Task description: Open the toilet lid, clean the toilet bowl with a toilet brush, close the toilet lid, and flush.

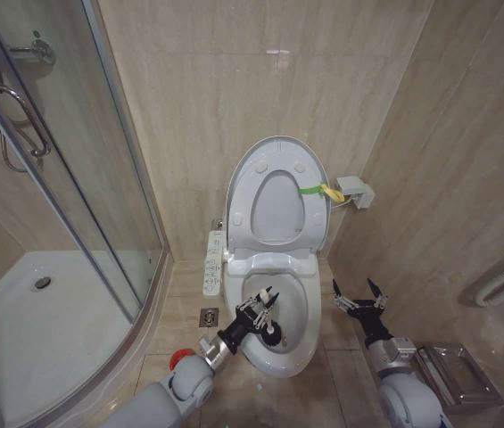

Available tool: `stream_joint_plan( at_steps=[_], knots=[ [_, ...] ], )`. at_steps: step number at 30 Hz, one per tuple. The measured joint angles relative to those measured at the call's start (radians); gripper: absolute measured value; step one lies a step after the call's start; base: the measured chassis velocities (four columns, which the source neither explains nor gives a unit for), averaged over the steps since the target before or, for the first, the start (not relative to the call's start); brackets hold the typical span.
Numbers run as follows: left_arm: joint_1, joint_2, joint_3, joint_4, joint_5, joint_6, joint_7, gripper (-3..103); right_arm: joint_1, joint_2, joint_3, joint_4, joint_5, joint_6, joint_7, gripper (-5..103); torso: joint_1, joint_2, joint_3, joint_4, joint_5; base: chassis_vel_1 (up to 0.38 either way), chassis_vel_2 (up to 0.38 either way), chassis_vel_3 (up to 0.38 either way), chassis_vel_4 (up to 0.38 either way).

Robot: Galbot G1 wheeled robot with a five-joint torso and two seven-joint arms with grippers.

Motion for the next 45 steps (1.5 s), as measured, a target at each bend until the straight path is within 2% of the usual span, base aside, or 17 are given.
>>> stream_joint_plan(
  at_steps=[3, 6, 9, 13, 16, 20, 22, 27, 31, 37, 41, 45],
  knots=[
    [-0.011, -0.019, -0.005, 0.037, -0.003, -0.009, 0.008, 24, 0.000, 0.000, 0.000, 0.000, 0.000, 0.000, 0.000, 100, 0.000, 0.000, 0.000, -0.0002, -0.0001, 0.000, 0.000, 0.000, 0.000],
    [-0.041, -0.043, -0.021, 0.122, -0.005, -0.031, 0.034, 24, 0.000, 0.000, 0.000, 0.000, 0.000, 0.000, 0.000, 100, 0.000, 0.000, 0.000, -0.0001, 0.0000, 0.000, 0.000, 0.000, 0.000],
    [-0.051, -0.042, -0.027, 0.138, -0.007, -0.036, 0.036, 24, 0.000, 0.000, 0.000, 0.000, 0.000, 0.000, 0.000, 100, 0.000, 0.000, 0.000, 0.0001, 0.0001, 0.000, 0.000, 0.000, 0.000],
    [-0.053, -0.023, -0.024, 0.101, -0.013, -0.036, 0.029, 24, 0.000, 0.000, 0.000, 0.000, 0.000, 0.000, 0.000, 100, 0.000, 0.000, 0.000, 0.0002, 0.0002, 0.000, 0.000, 0.000, 0.000],
    [-0.025, 0.003, 0.005, -0.002, -0.022, -0.019, 0.006, 24, 0.000, 0.000, 0.000, 0.000, 0.000, 0.000, 0.000, 100, 0.000, 0.000, 0.000, 0.0000, 0.0000, 0.000, 0.000, 0.000, 0.000],
    [0.001, 0.015, 0.034, -0.077, -0.025, -0.005, 0.003, 24, 0.000, 0.000, 0.000, 0.000, 0.000, 0.000, 0.000, 100, 0.000, 0.000, 0.000, 0.0001, 0.0001, 0.000, 0.000, 0.000, 0.000],
    [0.001, 0.014, 0.036, -0.078, -0.025, -0.005, 0.005, 24, 0.000, 0.000, 0.000, 0.000, 0.000, 0.000, 0.000, 100, 0.000, 0.000, 0.000, 0.0002, 0.0001, 0.000, 0.000, 0.000, 0.000],
    [-0.035, -0.026, 0.034, 0.007, -0.033, -0.020, 0.034, 24, 0.000, 0.000, 0.000, 0.000, 0.000, 0.000, 0.000, 100, 0.000, 0.000, 0.000, -0.0001, 0.0001, 0.000, 0.000, 0.000, 0.000],
    [-0.109, -0.085, 0.020, 0.157, -0.081, -0.056, 0.091, 24, 0.000, 0.000, 0.000, 0.000, 0.000, 0.000, 0.000, 100, 0.000, 0.000, 0.000, 0.0000, 0.0001, 0.000, 0.000, 0.000, 0.000],
    [-0.143, -0.116, 0.012, 0.224, -0.115, -0.070, 0.115, 24, 0.000, 0.000, 0.000, 0.000, 0.000, 0.000, 0.000, 100, 0.000, 0.000, 0.000, -0.0001, 0.0001, 0.000, 0.000, 0.000, 0.000],
    [-0.126, -0.094, 0.025, 0.159, -0.113, -0.057, 0.105, 24, 0.000, 0.000, 0.000, 0.000, 0.000, 0.000, 0.000, 100, 0.000, 0.000, 0.000, 0.0001, 0.0000, 0.000, 0.000, 0.000, 0.000],
    [-0.069, -0.036, 0.044, 0.038, -0.087, -0.024, 0.071, 24, 0.000, 0.000, 0.000, 0.000, 0.000, 0.000, 0.000, 100, 0.000, 0.000, 0.000, 0.0001, 0.0000, 0.000, 0.000, 0.000, 0.000]
  ],
)
